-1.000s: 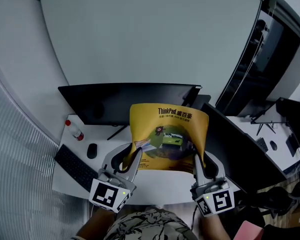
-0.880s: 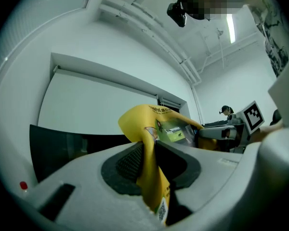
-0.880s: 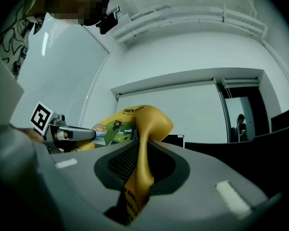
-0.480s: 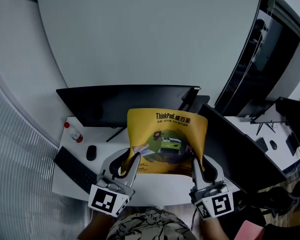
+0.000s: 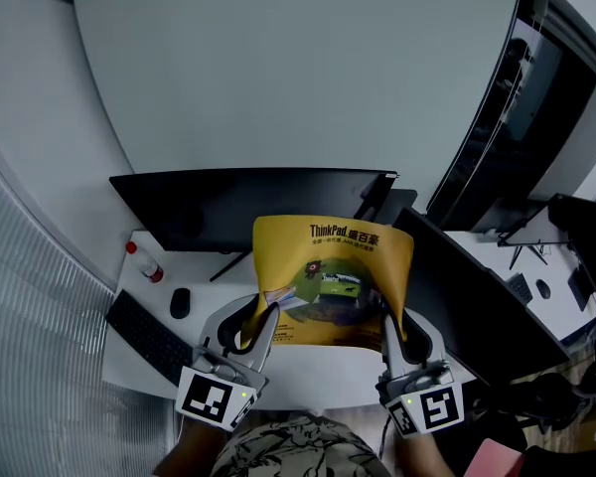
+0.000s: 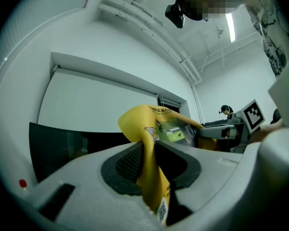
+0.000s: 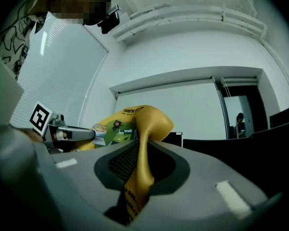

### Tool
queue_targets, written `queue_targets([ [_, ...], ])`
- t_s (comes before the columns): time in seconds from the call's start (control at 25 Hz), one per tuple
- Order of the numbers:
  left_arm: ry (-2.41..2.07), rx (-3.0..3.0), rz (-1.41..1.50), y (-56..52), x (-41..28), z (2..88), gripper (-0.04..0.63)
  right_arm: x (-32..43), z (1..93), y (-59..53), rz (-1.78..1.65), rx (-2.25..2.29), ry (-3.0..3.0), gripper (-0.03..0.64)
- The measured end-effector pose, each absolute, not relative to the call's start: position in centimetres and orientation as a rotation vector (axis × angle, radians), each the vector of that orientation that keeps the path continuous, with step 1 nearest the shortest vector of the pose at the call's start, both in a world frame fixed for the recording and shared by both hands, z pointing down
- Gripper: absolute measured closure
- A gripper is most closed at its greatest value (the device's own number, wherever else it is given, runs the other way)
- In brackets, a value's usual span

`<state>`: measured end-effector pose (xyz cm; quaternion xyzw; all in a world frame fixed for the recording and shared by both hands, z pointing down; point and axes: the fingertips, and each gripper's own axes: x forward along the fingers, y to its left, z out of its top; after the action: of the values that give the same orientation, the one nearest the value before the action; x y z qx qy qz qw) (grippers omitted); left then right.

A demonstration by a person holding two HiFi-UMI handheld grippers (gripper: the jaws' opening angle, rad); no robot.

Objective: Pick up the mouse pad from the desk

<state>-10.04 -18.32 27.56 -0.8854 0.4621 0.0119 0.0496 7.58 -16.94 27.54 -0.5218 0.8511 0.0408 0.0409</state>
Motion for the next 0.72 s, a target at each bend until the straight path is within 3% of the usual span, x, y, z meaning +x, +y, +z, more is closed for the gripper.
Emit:
queue_targets([
  [0.72, 1.425, -2.693, 0.02, -18.77, -9.89, 28.02, 0.5, 7.86, 27.9, -17.55, 0.116, -1.594, 2.605, 0.557],
])
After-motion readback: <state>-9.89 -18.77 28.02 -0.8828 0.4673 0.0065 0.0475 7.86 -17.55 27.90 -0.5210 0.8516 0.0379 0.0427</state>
